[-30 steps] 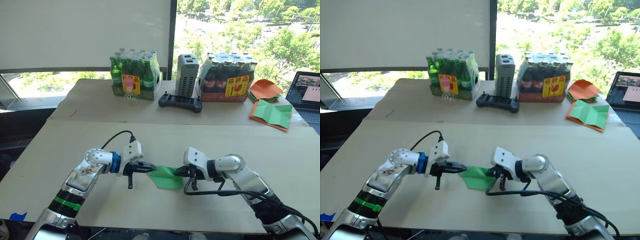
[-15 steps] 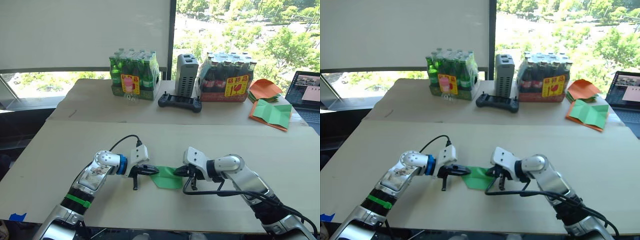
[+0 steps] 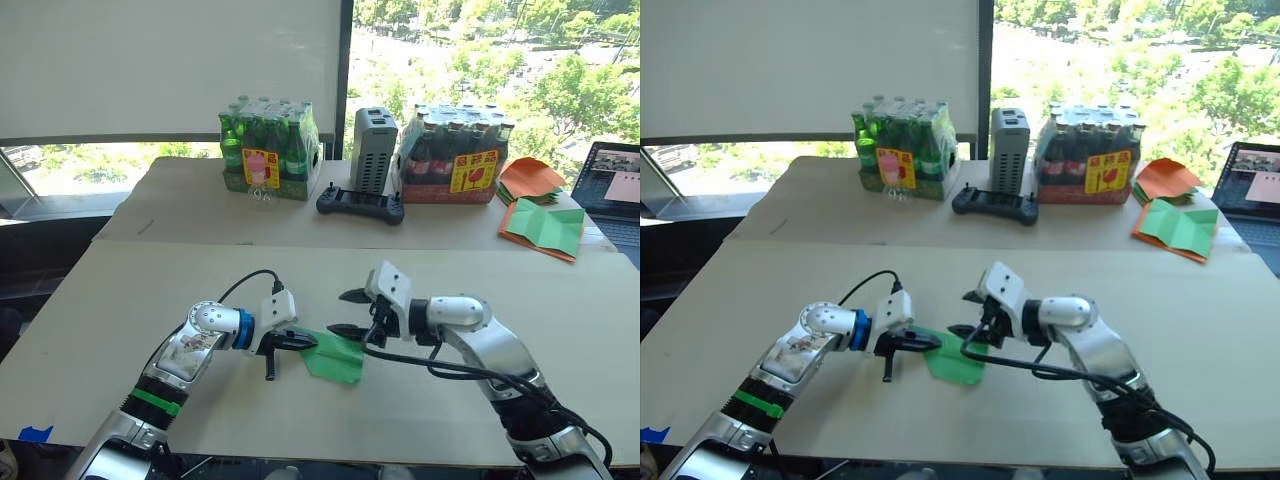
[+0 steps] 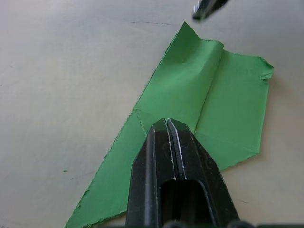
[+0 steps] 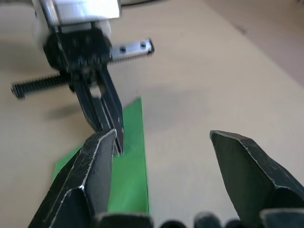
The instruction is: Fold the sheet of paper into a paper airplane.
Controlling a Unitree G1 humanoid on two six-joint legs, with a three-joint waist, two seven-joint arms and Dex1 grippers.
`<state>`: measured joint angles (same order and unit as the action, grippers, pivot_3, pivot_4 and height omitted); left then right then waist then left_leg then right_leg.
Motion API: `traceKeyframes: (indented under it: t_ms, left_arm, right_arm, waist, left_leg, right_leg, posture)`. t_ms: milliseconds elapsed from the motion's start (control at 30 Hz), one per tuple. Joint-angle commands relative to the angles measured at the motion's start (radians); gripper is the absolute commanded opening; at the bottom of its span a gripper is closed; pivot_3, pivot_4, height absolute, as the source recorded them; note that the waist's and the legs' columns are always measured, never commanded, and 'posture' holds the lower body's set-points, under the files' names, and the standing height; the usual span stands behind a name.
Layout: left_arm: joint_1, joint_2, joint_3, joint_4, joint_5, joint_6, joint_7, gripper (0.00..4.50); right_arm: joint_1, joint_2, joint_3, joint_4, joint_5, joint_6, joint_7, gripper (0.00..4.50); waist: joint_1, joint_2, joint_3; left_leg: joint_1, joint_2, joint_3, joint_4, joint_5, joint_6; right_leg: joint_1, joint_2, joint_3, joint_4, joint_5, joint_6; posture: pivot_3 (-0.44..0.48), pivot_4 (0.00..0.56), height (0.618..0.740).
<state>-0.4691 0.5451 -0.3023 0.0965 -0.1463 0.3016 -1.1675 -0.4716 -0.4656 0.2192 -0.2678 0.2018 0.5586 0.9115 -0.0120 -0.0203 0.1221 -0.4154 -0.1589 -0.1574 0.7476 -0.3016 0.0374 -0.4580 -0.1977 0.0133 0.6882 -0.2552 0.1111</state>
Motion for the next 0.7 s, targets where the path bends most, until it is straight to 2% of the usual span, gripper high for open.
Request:
traceKeyframes:
  t_ms: [33, 367, 700]
  left_arm:
    - [0.014, 0.013, -0.010, -0.009, 0.014, -0.005, -0.002, 0.00]
    - [0.010, 0.013, -0.014, -0.005, 0.017, -0.005, -0.004, 0.00]
    - [0.015, 0.015, -0.016, -0.012, 0.021, -0.006, 0.002, 0.00]
  right_arm:
    - [0.005, 0.002, 0.007, -0.065, 0.006, -0.005, -0.027, 3.37]
    - [0.074, -0.052, 0.169, -0.064, -0.112, -0.063, -0.036, 0.04]
    - [0.084, -0.057, 0.215, 0.004, -0.176, -0.093, -0.041, 0.04]
  waist:
    - [0.000, 0.000, 0.000]
    - [-0.001, 0.000, 0.000]
    - [-0.001, 0.000, 0.000]
  left_leg:
    - [0.000, 0.000, 0.000, 0.000, 0.000, 0.000]
    - [0.000, 0.000, 0.000, 0.000, 0.000, 0.000]
    - [0.000, 0.000, 0.000, 0.000, 0.000, 0.000]
  right_leg:
    - [0.000, 0.000, 0.000, 0.000, 0.000, 0.000]
    - [0.000, 0.000, 0.000, 0.000, 0.000, 0.000]
    - [0.000, 0.000, 0.000, 0.000, 0.000, 0.000]
  posture:
    - [0.000, 0.150, 0.675]
    - [0.000, 0.150, 0.675]
    - [0.000, 0.150, 0.675]
